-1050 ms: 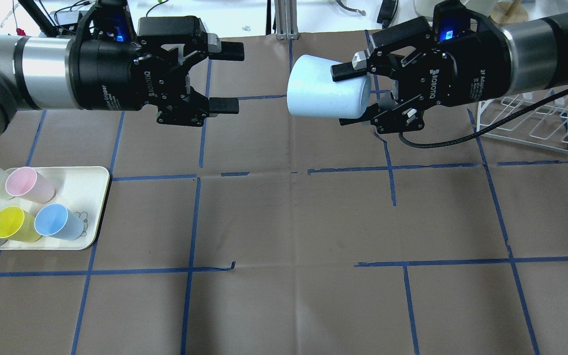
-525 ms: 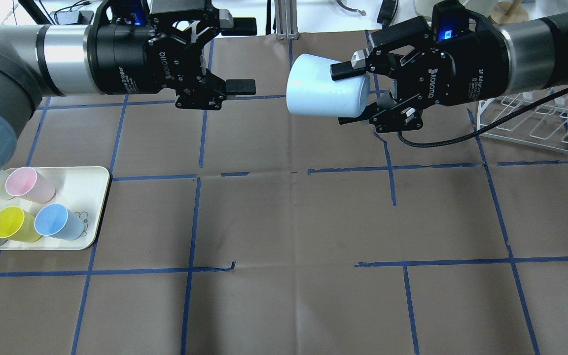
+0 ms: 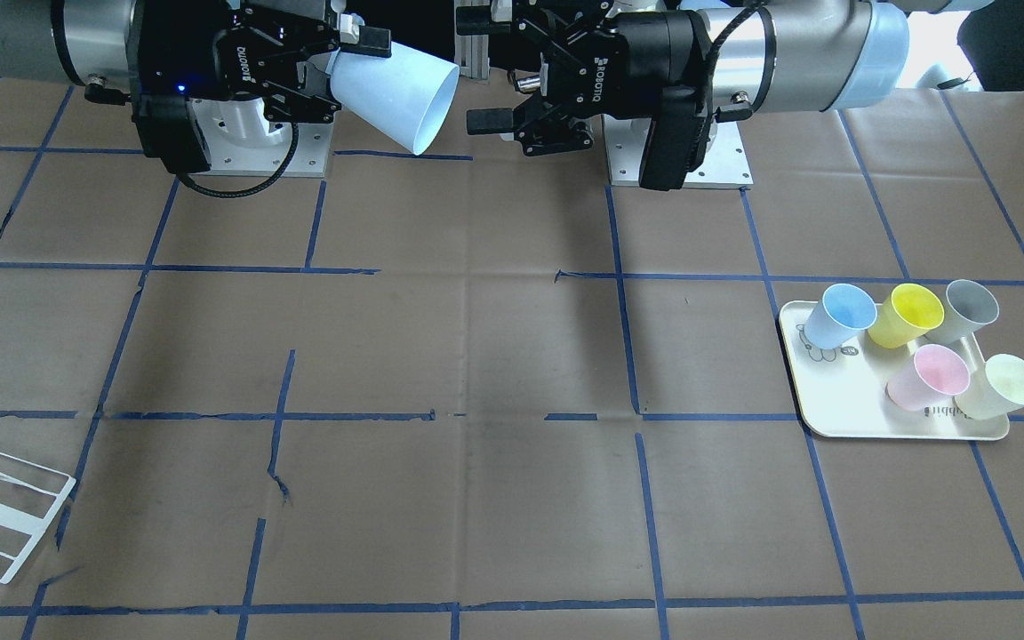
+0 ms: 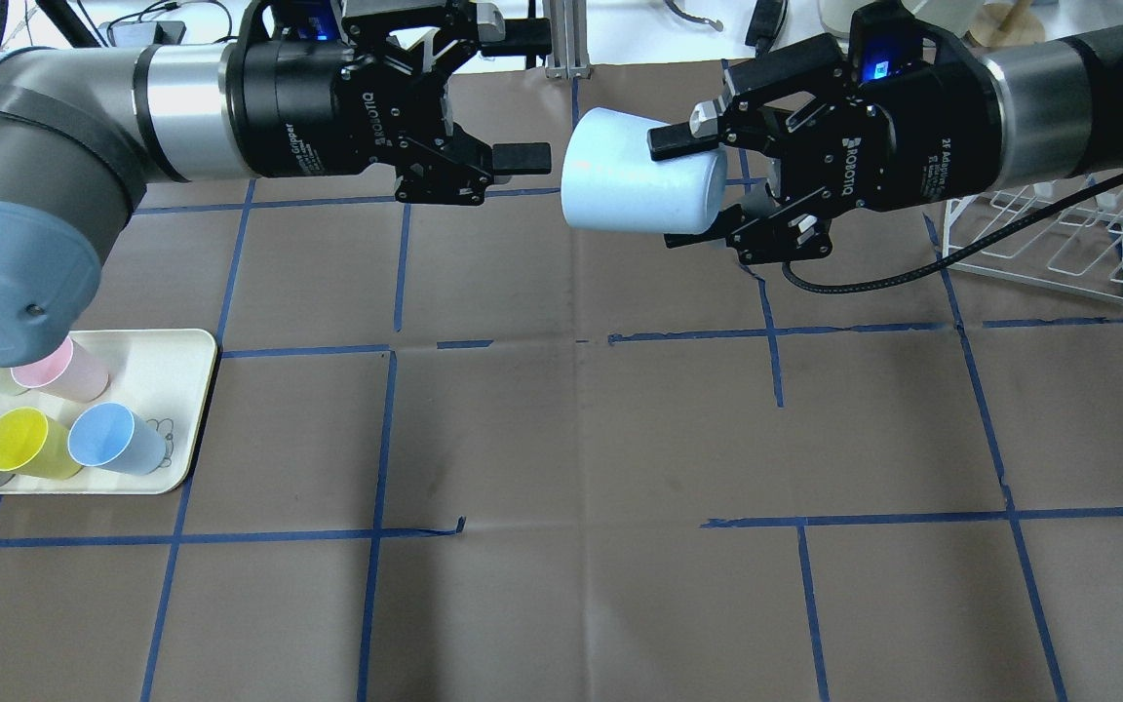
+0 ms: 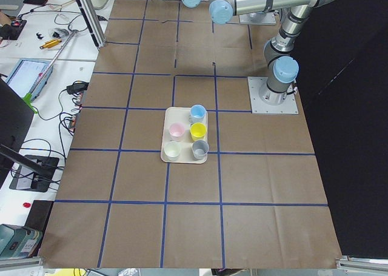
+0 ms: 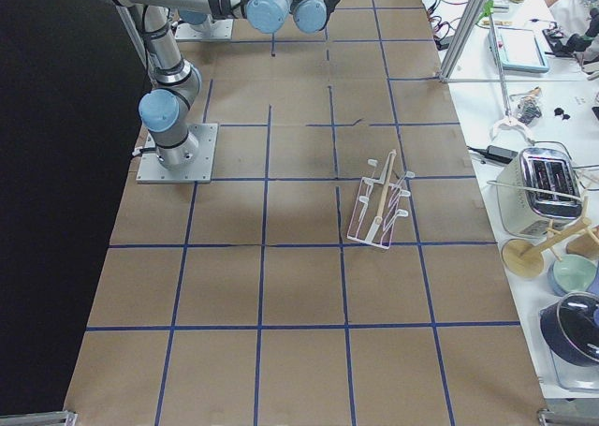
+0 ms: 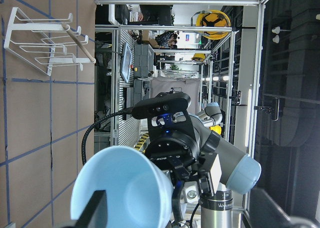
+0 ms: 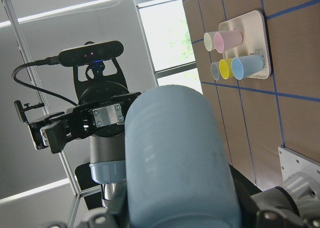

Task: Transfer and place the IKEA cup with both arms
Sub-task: 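Close the left gripper on the cup's open rim beside the right gripper, then open the right gripper and withdraw it while the left gripper holds the cup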

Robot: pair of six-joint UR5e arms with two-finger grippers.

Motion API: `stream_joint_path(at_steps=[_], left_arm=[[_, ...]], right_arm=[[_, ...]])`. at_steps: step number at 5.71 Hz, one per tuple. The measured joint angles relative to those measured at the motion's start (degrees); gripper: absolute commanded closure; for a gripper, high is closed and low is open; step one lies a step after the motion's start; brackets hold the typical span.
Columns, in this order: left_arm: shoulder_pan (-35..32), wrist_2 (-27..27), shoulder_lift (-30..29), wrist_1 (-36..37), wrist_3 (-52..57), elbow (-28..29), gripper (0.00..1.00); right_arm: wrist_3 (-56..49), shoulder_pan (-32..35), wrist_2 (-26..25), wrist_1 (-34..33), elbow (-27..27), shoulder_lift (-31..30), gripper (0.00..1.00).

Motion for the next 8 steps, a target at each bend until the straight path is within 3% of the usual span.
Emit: stream_joint_path(at_steps=[1,2,4,6,7,8], left_arm=[[-0.6,0.1,-0.2,-0.2,0.0,0.0,0.42],[-0.9,0.3,-0.1,-0.1,0.1,-0.2,0.73],[-1.1,0.6,0.2,0.1,0.3,-1.0,1.00],[-1.2,0.7,0.4,-0.1,0.3,-1.3,1.00],[-1.3,0.7,0.5,-0.2,0.2,-1.3,1.00],[-1.3,0.7,0.5,-0.2,0.2,-1.3,1.00]], right_arm=[[0.0,0.0,0.0,0.0,0.0,0.0,0.59],[0.1,0.0,0.0,0.0,0.0,0.0,0.59],[0.1,0.0,0.0,0.1,0.0,0.0,0.58],[0.2,-0.1,0.0,0.1,0.0,0.0,0.55],[0.2,-0.1,0.0,0.1,-0.1,0.0,0.19],[0.3,-0.1,0.6,0.1,-0.2,-0.1,0.00]])
